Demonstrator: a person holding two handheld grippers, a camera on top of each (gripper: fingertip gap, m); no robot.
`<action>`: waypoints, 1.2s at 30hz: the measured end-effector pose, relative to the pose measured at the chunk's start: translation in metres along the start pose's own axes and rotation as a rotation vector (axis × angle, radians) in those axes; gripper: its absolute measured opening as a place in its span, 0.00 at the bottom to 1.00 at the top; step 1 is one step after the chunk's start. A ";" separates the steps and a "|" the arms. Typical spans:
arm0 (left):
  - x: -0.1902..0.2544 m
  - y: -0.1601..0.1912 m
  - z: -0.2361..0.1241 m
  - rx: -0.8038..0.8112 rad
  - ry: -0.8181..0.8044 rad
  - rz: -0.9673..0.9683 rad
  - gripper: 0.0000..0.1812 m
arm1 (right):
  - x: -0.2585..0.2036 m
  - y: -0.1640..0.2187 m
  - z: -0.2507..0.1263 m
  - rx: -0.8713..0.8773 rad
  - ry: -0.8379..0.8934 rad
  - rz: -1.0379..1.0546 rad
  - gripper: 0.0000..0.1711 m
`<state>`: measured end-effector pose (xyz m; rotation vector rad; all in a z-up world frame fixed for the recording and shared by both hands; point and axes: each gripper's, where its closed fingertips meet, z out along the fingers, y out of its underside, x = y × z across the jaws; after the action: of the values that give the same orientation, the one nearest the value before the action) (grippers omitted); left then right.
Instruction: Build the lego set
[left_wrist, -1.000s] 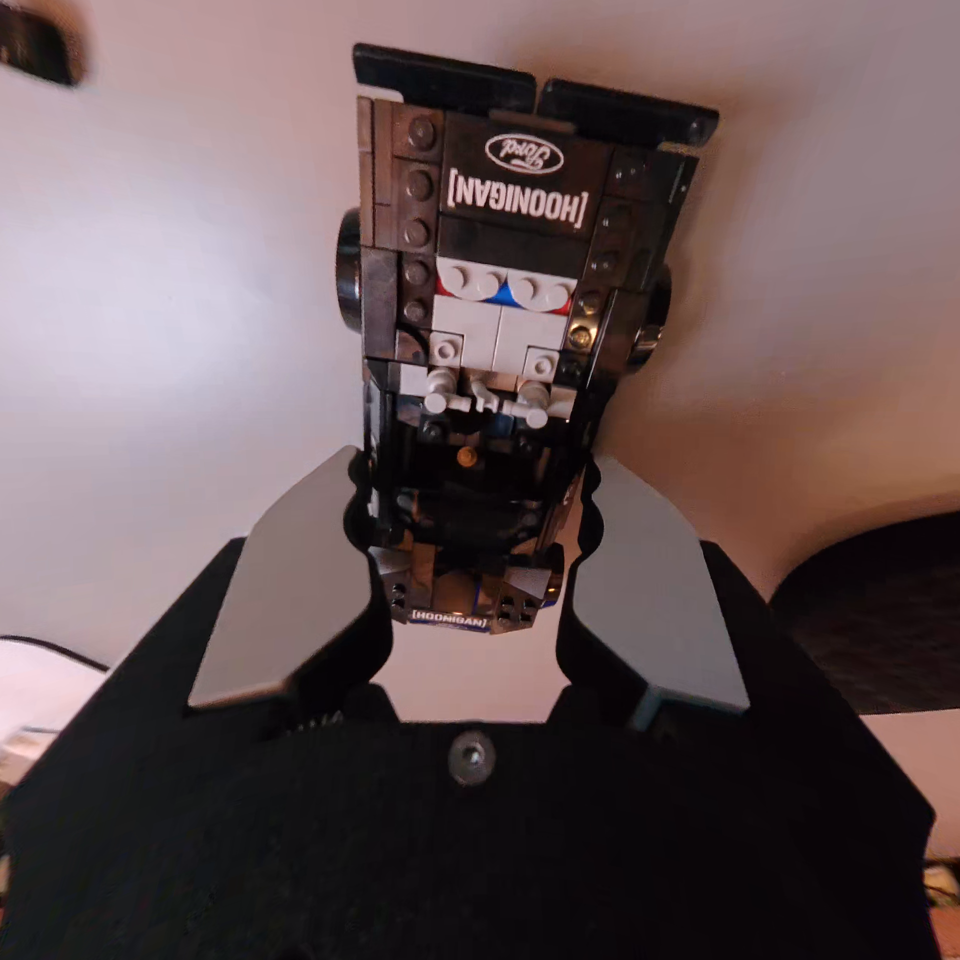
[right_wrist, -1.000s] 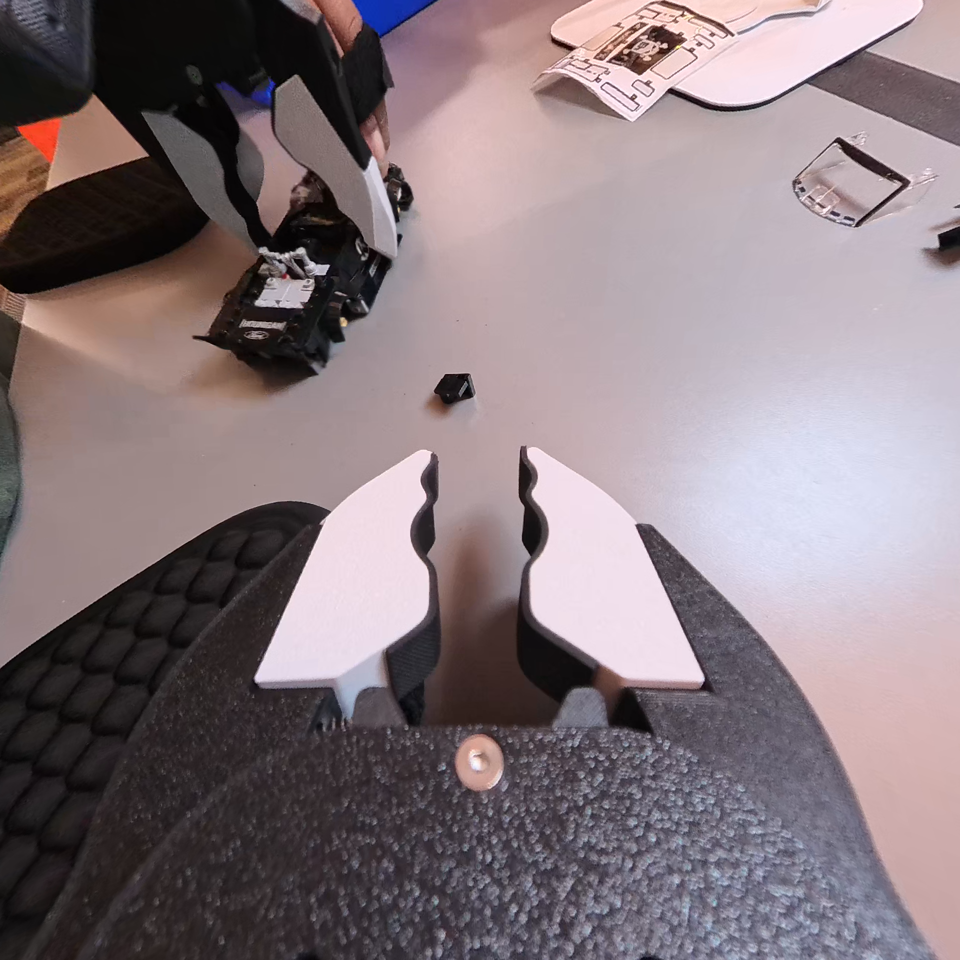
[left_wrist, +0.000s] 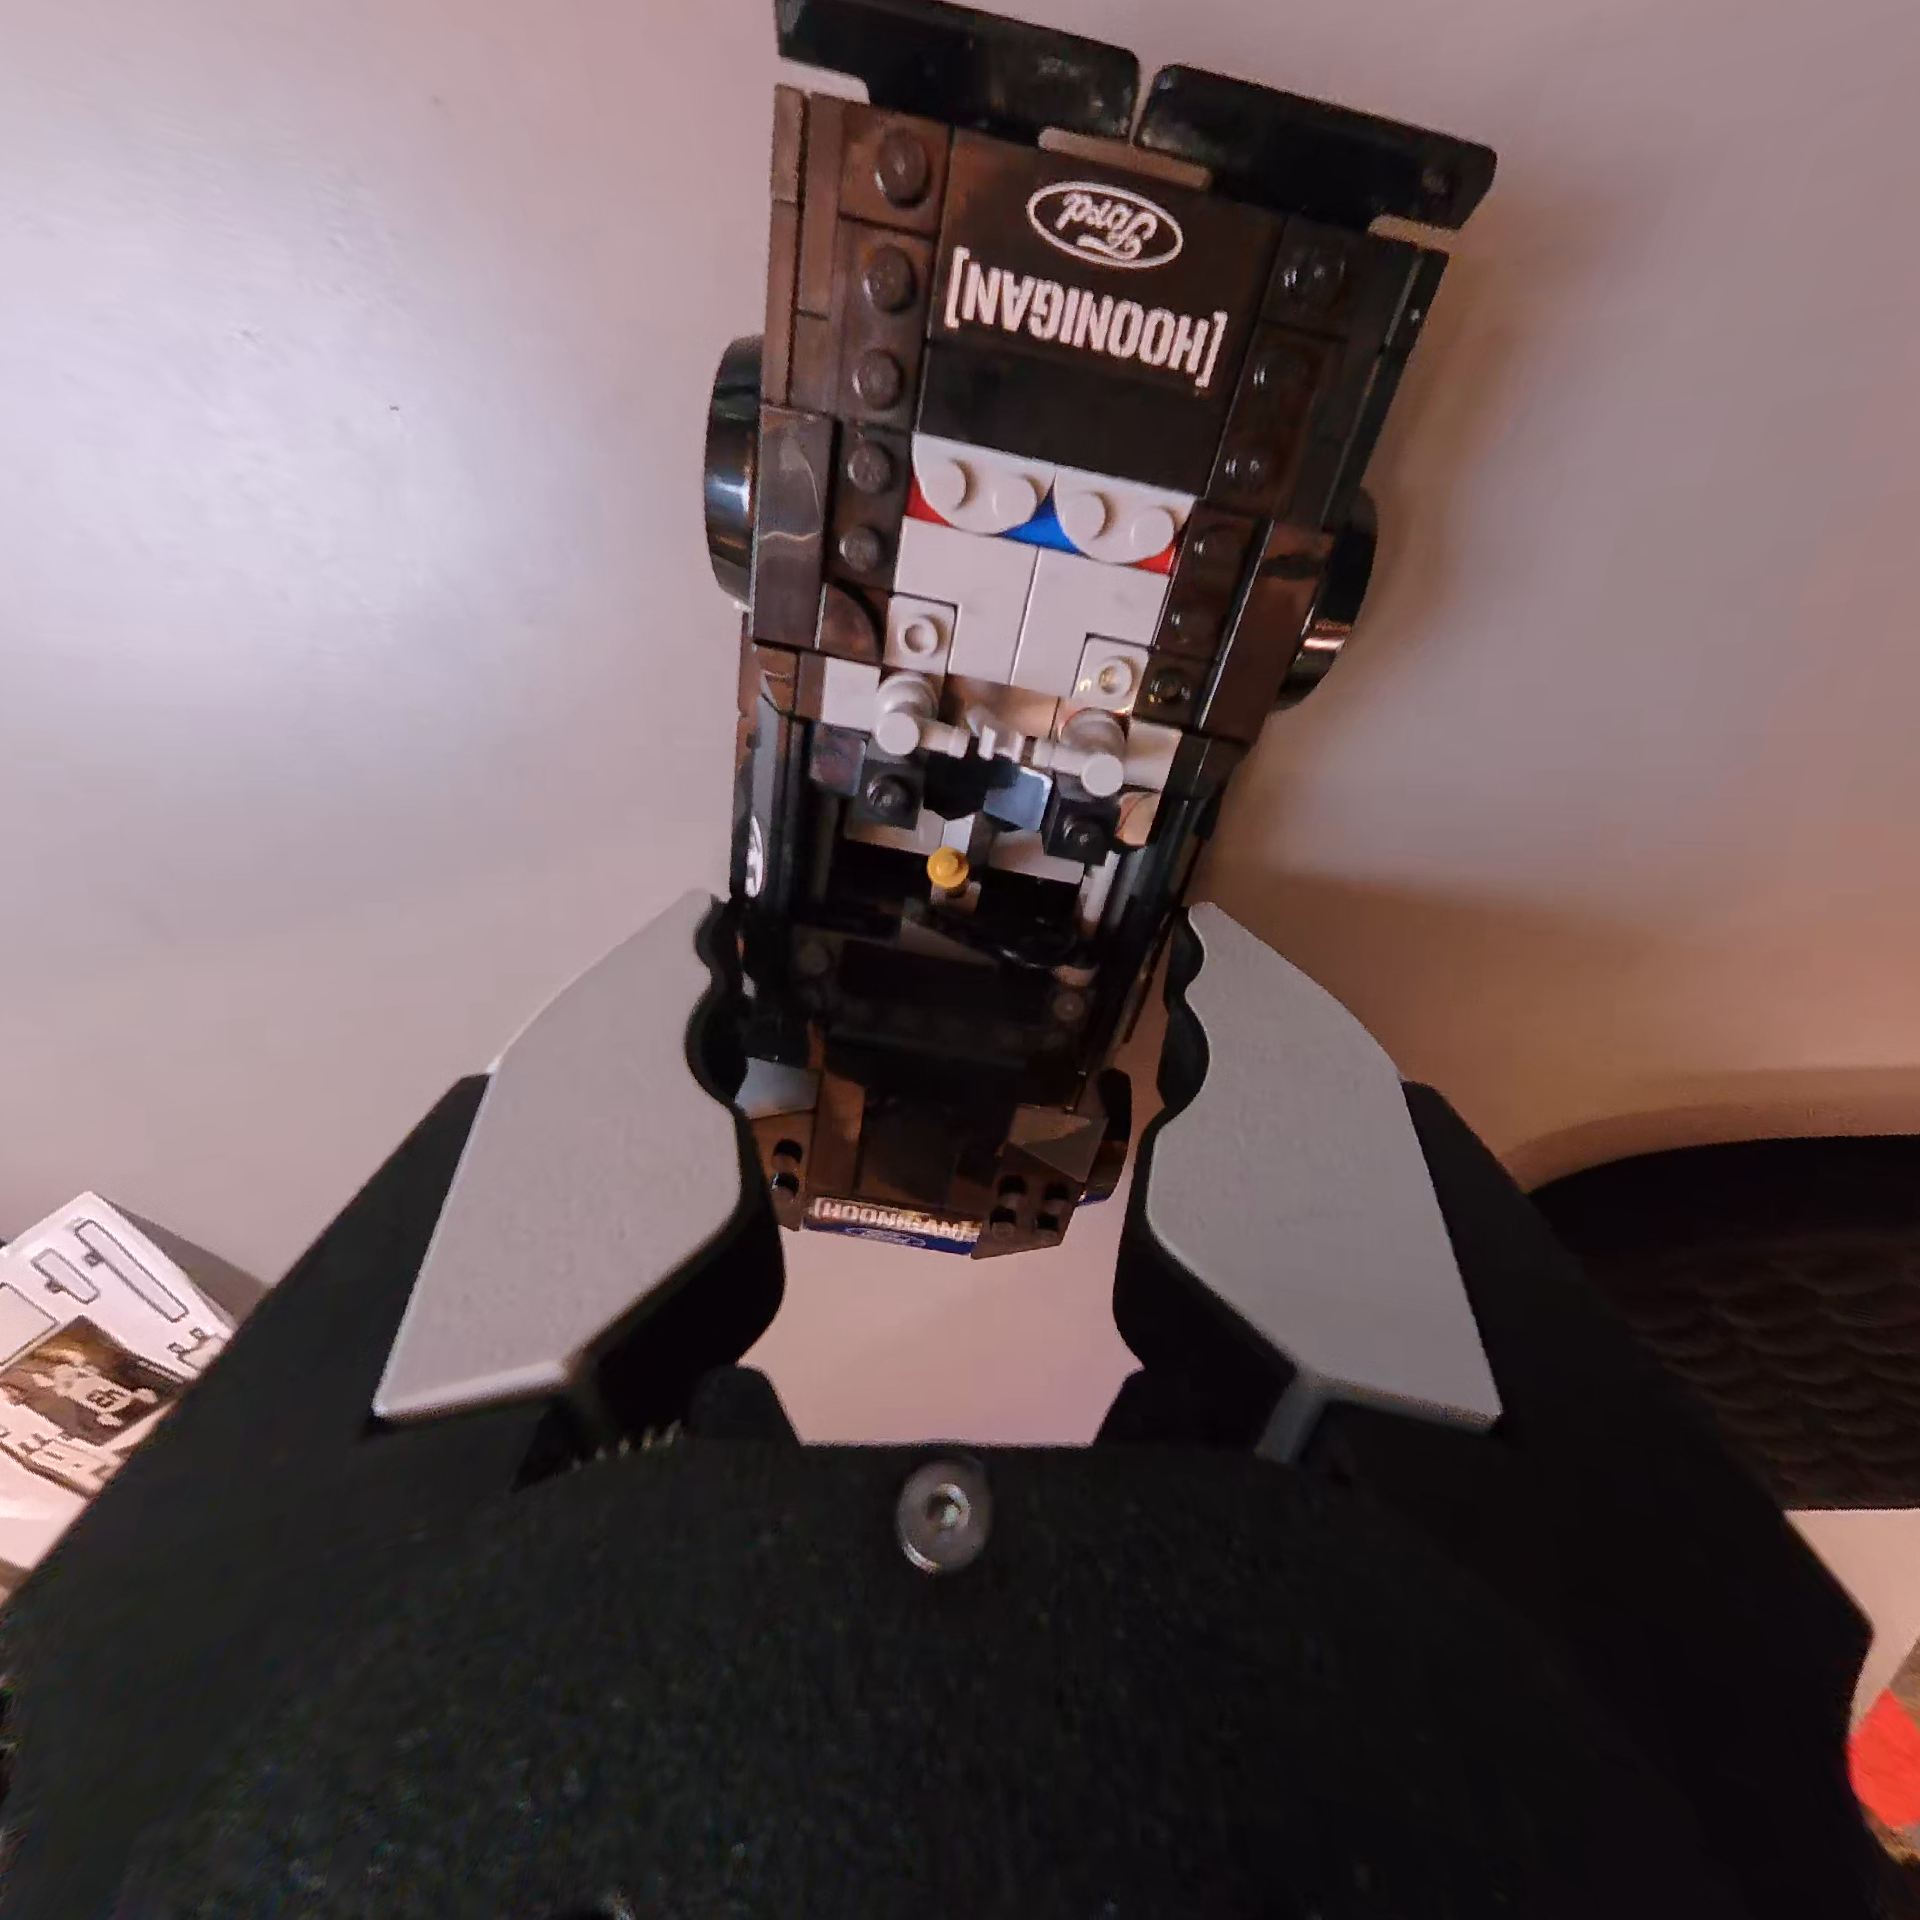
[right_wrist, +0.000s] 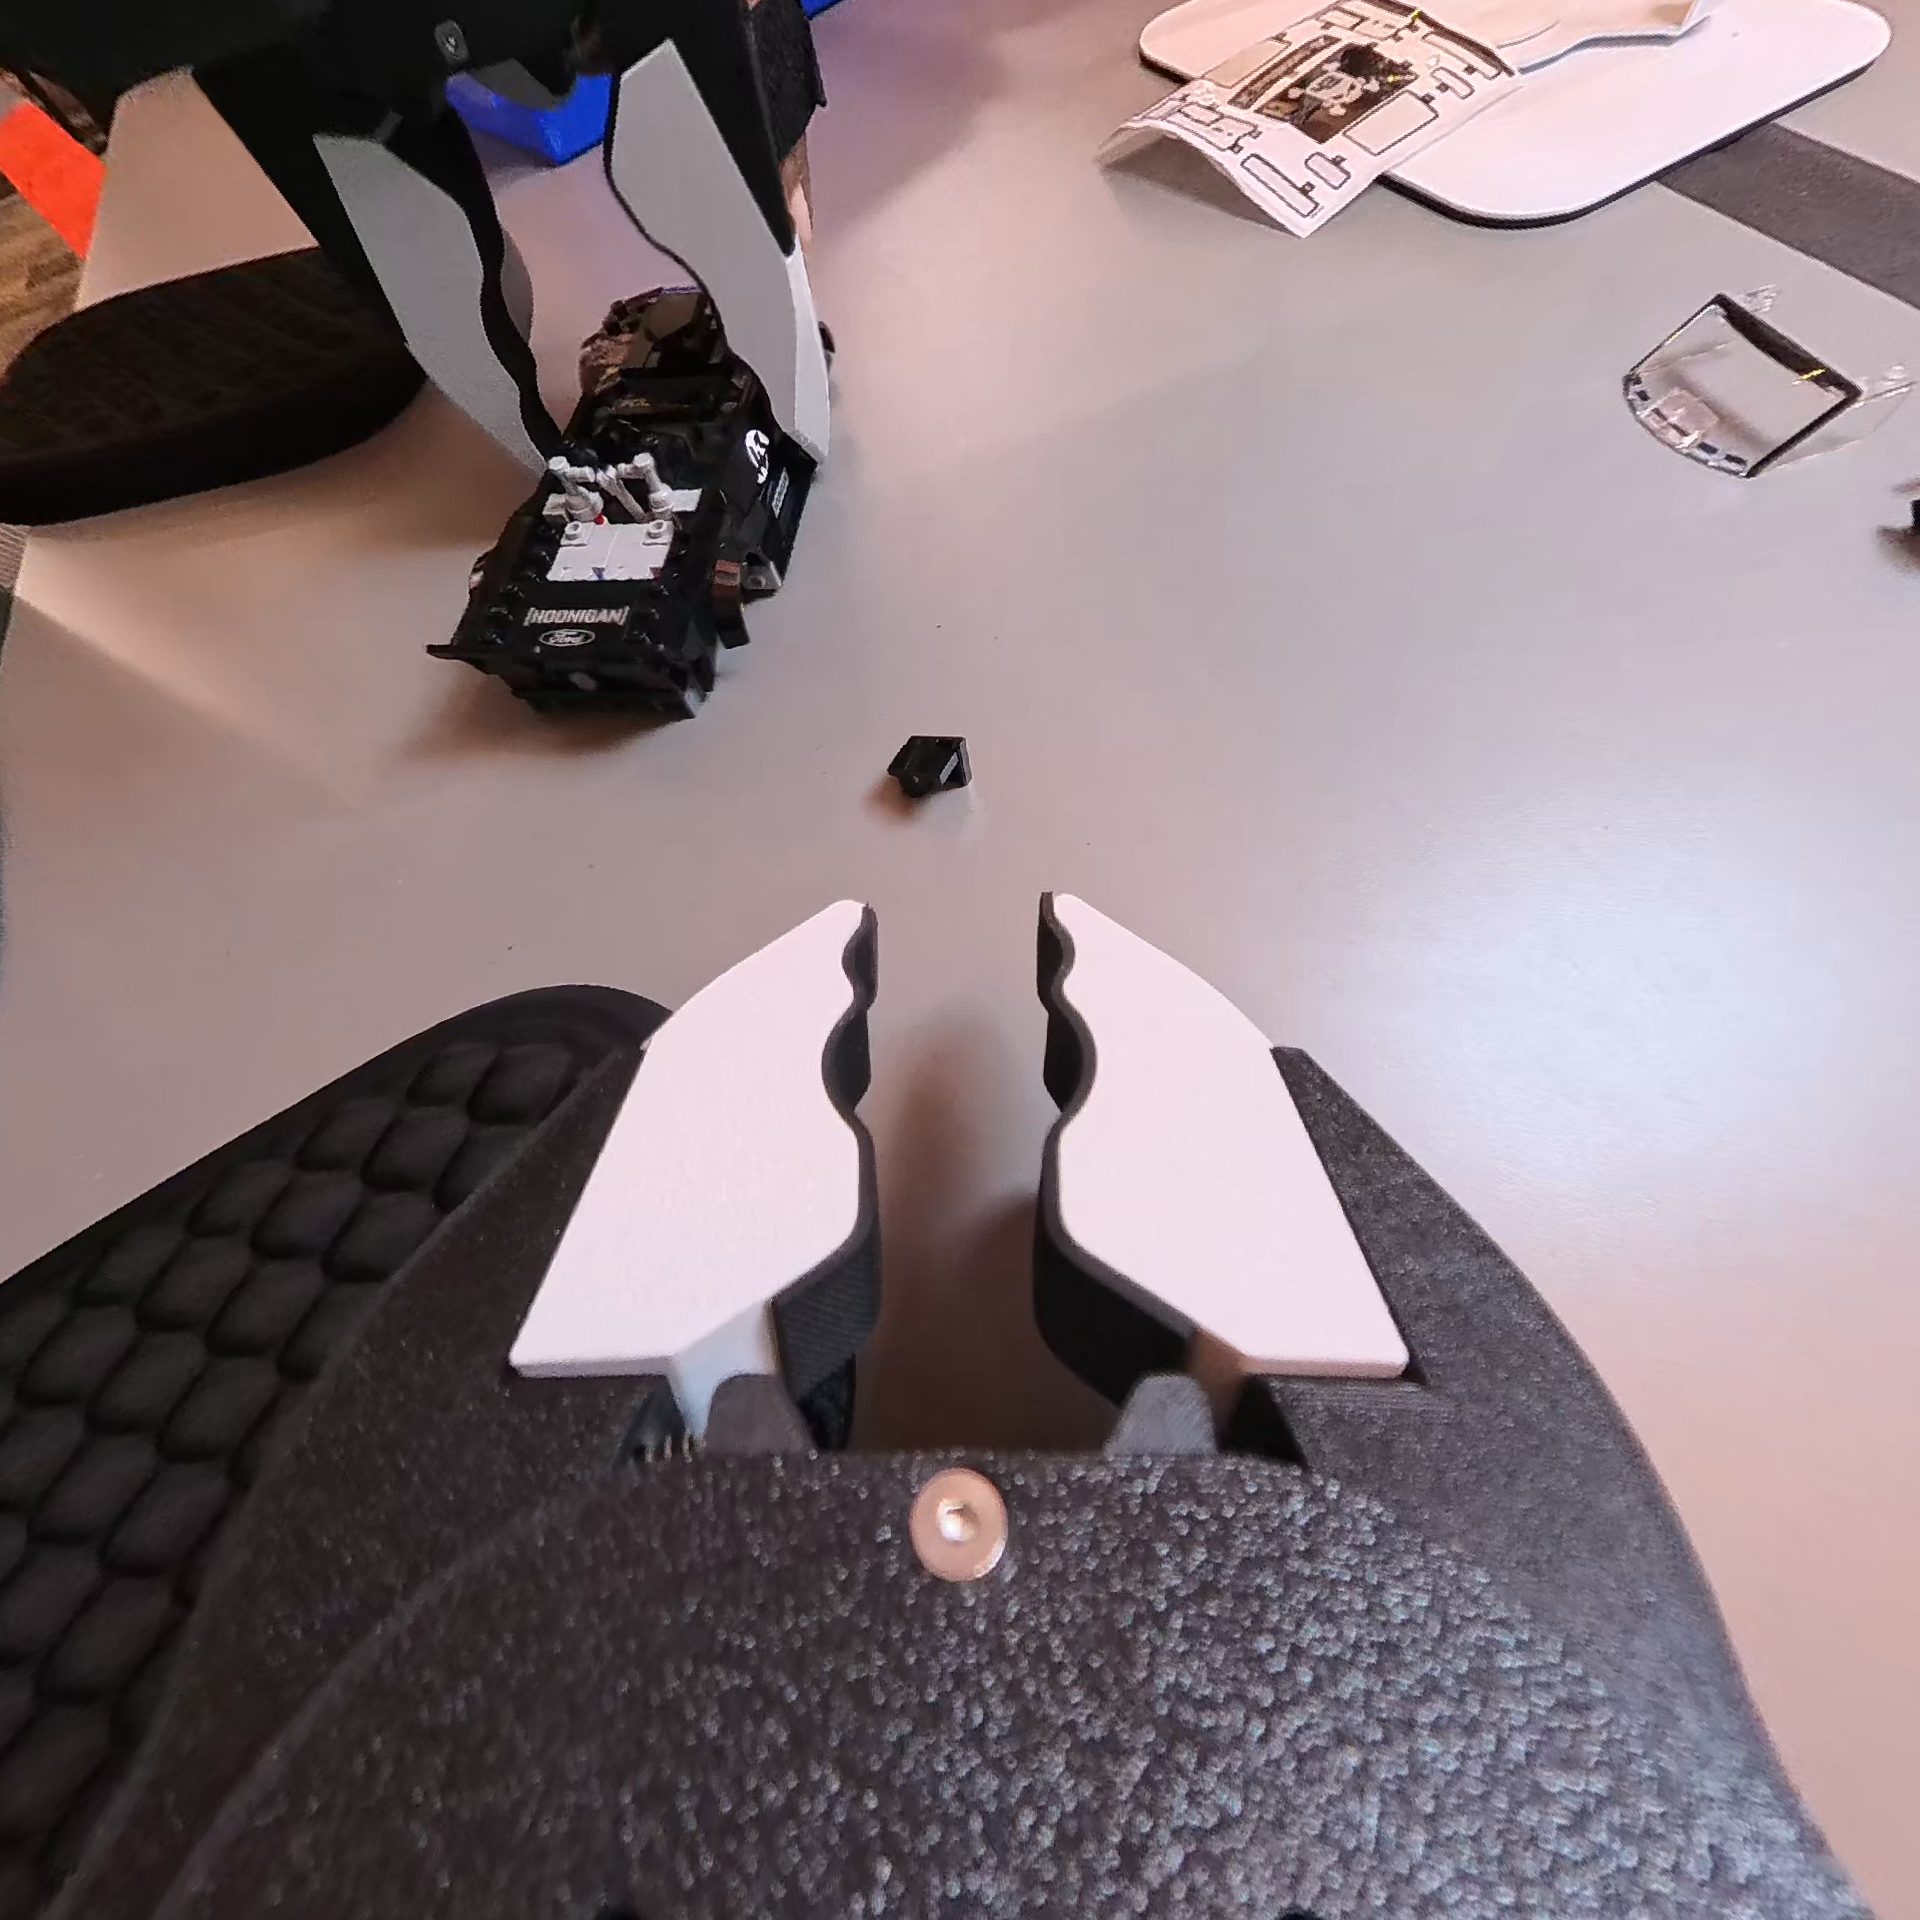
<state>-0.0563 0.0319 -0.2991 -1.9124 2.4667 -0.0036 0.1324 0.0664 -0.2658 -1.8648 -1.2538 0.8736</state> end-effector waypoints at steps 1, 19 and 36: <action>-0.001 0.000 0.000 0.004 0.003 -0.016 0.43 | 0.000 0.001 0.000 -0.003 0.000 -0.002 0.17; -0.004 0.005 -0.004 0.213 -0.061 -0.404 0.47 | -0.001 0.000 0.044 -0.210 0.075 -0.284 0.17; 0.001 0.037 -0.002 0.338 -0.107 -0.432 0.51 | -0.014 -0.001 0.057 -0.340 -0.043 -0.310 0.08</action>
<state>-0.0928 0.0402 -0.2979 -2.1673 1.8015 -0.2945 0.0799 0.0644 -0.2928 -1.8386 -1.7496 0.5616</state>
